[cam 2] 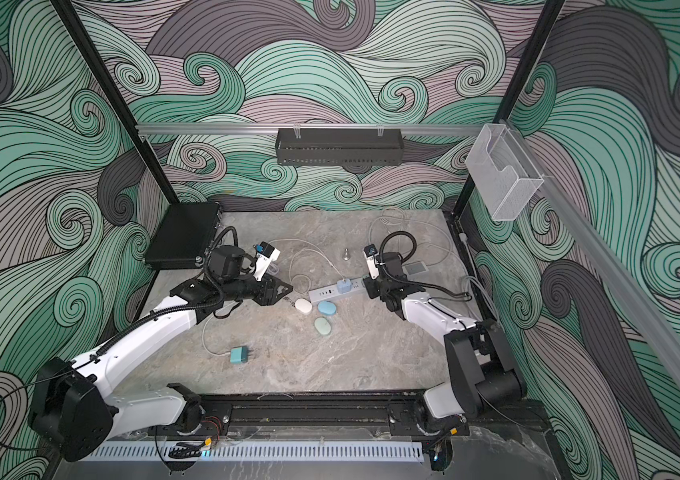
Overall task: Charge the bluetooth headset
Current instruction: Insert the plug into the socket.
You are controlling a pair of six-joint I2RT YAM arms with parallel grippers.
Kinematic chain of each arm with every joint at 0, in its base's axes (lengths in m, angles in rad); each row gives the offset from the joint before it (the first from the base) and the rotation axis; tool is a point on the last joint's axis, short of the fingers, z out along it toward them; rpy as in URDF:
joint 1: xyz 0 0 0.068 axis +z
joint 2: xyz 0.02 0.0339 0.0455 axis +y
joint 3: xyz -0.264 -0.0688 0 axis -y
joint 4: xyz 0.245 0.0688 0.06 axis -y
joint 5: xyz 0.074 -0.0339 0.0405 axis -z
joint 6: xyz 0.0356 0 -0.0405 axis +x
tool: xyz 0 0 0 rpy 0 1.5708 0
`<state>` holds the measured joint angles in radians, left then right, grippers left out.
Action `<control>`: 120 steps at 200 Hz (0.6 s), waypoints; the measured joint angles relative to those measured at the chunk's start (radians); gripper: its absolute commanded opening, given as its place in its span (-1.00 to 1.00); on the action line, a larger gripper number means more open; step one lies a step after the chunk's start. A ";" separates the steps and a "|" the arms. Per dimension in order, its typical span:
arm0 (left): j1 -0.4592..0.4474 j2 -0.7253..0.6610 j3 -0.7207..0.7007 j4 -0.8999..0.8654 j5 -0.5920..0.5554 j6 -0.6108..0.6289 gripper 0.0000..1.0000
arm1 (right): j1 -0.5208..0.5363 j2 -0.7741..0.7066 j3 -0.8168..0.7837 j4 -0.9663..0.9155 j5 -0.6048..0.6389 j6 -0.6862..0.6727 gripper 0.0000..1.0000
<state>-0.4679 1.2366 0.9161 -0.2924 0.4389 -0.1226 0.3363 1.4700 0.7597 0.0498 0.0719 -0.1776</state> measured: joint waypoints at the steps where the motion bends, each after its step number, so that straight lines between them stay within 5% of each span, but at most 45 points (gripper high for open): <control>1: 0.000 0.000 0.000 0.000 0.000 0.000 0.10 | 0.000 0.000 0.000 0.000 0.000 0.000 -1.00; 120: 0.000 0.019 0.024 -0.003 0.004 0.010 0.10 | -0.003 0.011 0.048 -0.092 0.006 0.002 -1.00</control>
<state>-0.4679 1.2552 0.9405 -0.2955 0.4427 -0.1123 0.3328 1.4815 0.8078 -0.0418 0.0784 -0.1761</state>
